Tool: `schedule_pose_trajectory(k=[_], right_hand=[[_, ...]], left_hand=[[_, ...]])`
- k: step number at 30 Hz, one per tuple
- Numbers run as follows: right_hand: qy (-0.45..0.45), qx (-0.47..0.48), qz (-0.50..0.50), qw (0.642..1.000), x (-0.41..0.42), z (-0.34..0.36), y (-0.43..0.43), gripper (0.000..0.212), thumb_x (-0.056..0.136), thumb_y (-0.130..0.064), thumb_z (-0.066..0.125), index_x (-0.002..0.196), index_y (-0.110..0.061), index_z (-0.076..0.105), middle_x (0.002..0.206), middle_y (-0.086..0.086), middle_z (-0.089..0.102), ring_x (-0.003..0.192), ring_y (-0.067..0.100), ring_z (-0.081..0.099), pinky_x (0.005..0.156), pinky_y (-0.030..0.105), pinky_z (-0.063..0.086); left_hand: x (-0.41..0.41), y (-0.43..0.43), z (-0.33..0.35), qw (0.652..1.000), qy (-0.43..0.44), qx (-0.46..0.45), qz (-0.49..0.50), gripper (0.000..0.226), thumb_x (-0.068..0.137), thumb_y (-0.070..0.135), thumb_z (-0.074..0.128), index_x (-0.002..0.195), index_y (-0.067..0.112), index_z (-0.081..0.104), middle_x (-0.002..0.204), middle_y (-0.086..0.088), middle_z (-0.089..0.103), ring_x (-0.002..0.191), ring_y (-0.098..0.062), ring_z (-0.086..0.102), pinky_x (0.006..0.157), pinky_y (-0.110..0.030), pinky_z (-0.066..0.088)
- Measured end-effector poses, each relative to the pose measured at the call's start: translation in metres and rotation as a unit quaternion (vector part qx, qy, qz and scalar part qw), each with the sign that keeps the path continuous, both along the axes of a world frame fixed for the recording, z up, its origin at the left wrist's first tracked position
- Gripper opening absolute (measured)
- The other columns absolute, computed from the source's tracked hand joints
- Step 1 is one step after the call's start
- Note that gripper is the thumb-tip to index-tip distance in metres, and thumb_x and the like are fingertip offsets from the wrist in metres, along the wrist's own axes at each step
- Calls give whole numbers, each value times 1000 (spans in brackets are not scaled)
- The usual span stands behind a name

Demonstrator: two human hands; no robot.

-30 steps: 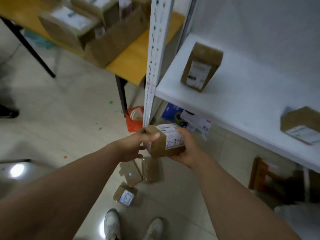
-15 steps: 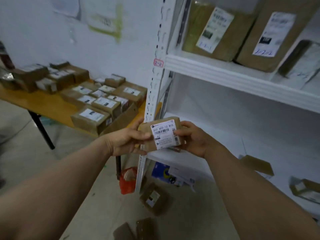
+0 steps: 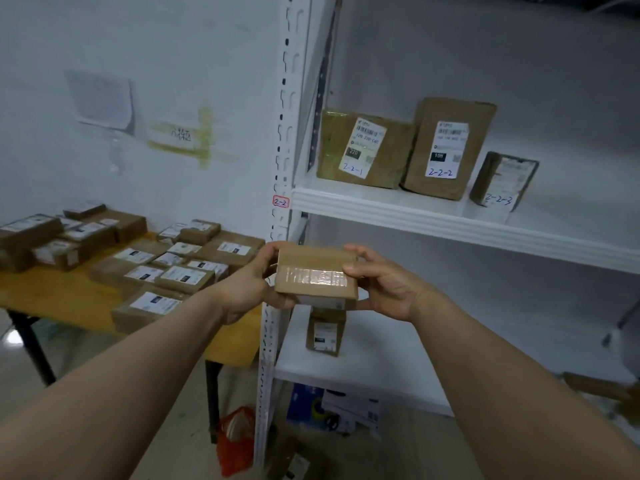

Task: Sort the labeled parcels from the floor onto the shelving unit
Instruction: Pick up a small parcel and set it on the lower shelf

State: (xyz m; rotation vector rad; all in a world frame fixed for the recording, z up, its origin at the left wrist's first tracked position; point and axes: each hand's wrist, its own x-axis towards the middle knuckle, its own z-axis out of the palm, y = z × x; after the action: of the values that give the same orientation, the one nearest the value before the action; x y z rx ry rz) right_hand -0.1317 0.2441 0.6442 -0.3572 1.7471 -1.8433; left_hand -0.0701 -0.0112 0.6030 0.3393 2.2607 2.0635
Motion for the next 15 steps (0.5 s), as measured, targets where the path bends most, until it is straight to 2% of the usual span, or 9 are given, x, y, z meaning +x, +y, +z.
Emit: schedule_pose_trajectory(k=[3, 5, 8, 11, 15], right_hand=[[24, 12, -21, 999, 5, 4, 8, 74, 73, -26, 83, 138, -39, 49, 127, 11, 62, 123, 28, 56, 99, 59, 51], [41, 29, -23, 998, 8, 8, 13, 78, 70, -28, 85, 138, -41, 49, 123, 7, 70, 120, 26, 60, 98, 51, 52], [46, 49, -31, 997, 10, 17, 21, 61, 71, -26, 83, 128, -33, 62, 117, 7, 75, 115, 28, 68, 92, 47, 57], [44, 87, -62, 993, 13, 25, 31, 42, 78, -37, 81, 117, -23, 72, 114, 11, 75, 105, 28, 72, 77, 42, 61], [17, 99, -101, 990, 10, 26, 47, 34, 87, -44, 71, 107, -17, 77, 109, 11, 76, 89, 24, 75, 70, 38, 61]], left_hand=[[-3, 9, 10, 999, -38, 29, 26, 82, 59, 21, 88, 131, 20, 50, 122, -8, 67, 117, -24, 63, 102, -43, 50], [-3, 17, 19, 996, -85, 31, 20, 74, 65, 44, 83, 129, 20, 54, 115, -7, 72, 109, -27, 68, 92, -43, 56], [-2, 32, 31, 992, -123, -1, -13, 58, 77, 68, 66, 122, 30, 62, 112, -10, 73, 103, -30, 71, 75, -41, 60], [-4, 46, 37, 985, -167, 17, -30, 70, 77, 78, 57, 124, 26, 63, 113, -14, 72, 102, -34, 71, 66, -39, 61], [-6, 57, 39, 968, -208, 97, -98, 79, 75, 75, 61, 132, 21, 58, 128, -18, 64, 112, -43, 64, 72, -49, 59]])
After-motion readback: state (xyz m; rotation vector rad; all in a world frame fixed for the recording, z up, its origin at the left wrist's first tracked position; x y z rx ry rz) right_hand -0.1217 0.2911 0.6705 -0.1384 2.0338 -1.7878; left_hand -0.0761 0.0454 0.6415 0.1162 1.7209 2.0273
